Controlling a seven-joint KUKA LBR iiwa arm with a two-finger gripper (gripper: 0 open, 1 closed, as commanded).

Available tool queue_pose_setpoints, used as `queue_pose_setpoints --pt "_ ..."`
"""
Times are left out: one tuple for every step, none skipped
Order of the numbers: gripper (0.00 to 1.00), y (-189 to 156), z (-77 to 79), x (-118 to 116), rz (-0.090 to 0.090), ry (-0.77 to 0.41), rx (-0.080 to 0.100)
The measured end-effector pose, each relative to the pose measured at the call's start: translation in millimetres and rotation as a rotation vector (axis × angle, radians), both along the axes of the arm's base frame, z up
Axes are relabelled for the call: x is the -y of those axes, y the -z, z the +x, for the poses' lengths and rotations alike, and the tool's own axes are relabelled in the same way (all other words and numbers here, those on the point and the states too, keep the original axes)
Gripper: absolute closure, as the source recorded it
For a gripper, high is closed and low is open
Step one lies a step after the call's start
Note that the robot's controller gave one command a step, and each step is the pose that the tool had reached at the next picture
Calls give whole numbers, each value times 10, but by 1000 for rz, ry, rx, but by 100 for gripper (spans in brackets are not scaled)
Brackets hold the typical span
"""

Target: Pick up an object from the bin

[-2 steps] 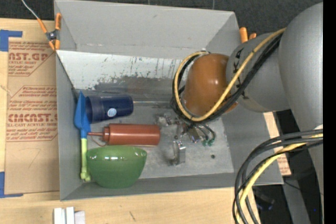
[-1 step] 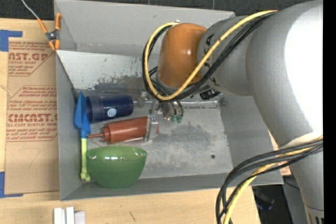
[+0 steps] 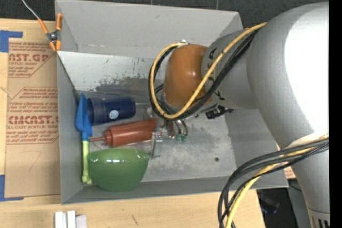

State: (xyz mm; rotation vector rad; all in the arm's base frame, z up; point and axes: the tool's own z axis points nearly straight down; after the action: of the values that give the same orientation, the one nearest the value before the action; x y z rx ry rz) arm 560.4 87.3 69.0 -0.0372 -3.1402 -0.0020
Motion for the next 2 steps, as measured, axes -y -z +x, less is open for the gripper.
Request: queue_pose_setpoints --pt "100 -5 -13 -23 1 -78 1" --pt "100 -5 -13 -23 1 -78 1"
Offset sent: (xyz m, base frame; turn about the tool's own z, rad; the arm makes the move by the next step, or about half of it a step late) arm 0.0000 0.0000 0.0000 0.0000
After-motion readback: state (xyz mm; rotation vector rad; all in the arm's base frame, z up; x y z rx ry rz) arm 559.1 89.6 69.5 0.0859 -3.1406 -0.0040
